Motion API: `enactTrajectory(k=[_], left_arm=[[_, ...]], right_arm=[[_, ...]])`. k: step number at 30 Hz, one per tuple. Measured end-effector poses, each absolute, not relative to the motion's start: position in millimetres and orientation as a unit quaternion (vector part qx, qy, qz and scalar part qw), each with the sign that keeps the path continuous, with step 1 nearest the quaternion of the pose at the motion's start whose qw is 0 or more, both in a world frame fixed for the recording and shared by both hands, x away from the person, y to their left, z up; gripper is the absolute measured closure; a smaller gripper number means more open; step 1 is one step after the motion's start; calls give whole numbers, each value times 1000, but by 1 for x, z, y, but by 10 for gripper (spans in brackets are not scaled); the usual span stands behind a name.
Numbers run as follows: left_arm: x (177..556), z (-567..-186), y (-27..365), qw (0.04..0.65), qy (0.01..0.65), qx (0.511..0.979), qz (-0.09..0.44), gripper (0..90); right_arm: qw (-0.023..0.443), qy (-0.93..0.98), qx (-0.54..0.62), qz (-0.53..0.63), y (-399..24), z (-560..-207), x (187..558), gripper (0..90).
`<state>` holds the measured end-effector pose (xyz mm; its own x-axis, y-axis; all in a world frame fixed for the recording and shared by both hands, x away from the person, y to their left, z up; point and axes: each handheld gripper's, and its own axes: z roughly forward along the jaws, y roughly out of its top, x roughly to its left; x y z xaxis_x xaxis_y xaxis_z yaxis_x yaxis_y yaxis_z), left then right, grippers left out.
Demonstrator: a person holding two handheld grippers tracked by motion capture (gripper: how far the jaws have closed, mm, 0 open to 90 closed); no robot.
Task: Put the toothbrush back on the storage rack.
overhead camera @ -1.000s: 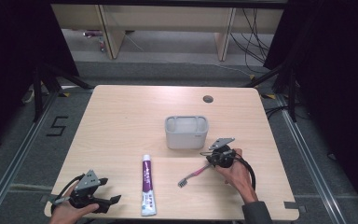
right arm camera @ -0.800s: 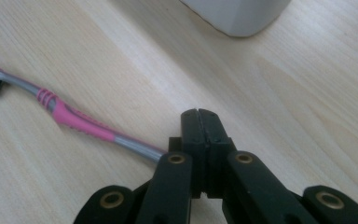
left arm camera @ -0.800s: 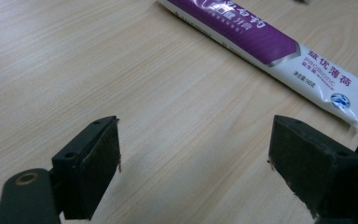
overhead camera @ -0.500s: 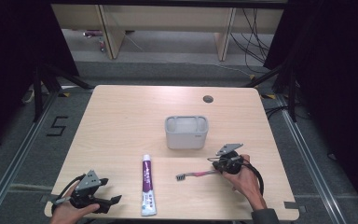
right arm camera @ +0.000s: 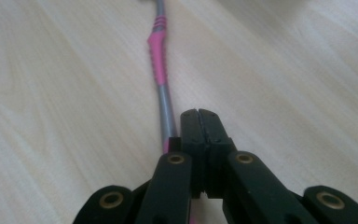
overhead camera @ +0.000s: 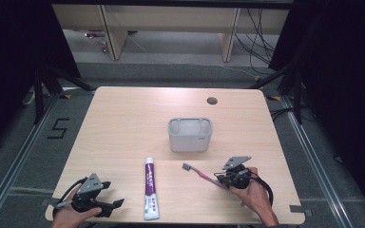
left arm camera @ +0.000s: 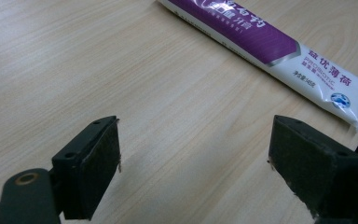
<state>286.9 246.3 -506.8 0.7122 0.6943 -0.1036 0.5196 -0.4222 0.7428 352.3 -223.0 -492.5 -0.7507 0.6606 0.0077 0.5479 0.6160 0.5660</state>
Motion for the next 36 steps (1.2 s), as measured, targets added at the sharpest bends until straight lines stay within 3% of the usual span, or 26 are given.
enactTrajectory(k=[11,17,23,36], left_arm=[[287,-507,246,396,363,836,110,160],[287,-508,245,398,365,835,109,160],[288,-508,246,390,364,838,113,160],[287,-508,245,397,363,836,110,160]], right_arm=[[75,897,340,272,-215,-494,330,884],[84,897,339,272,-211,-485,328,838],[71,897,364,241,-196,-472,341,753],[45,922,350,161,-164,-458,372,724]])
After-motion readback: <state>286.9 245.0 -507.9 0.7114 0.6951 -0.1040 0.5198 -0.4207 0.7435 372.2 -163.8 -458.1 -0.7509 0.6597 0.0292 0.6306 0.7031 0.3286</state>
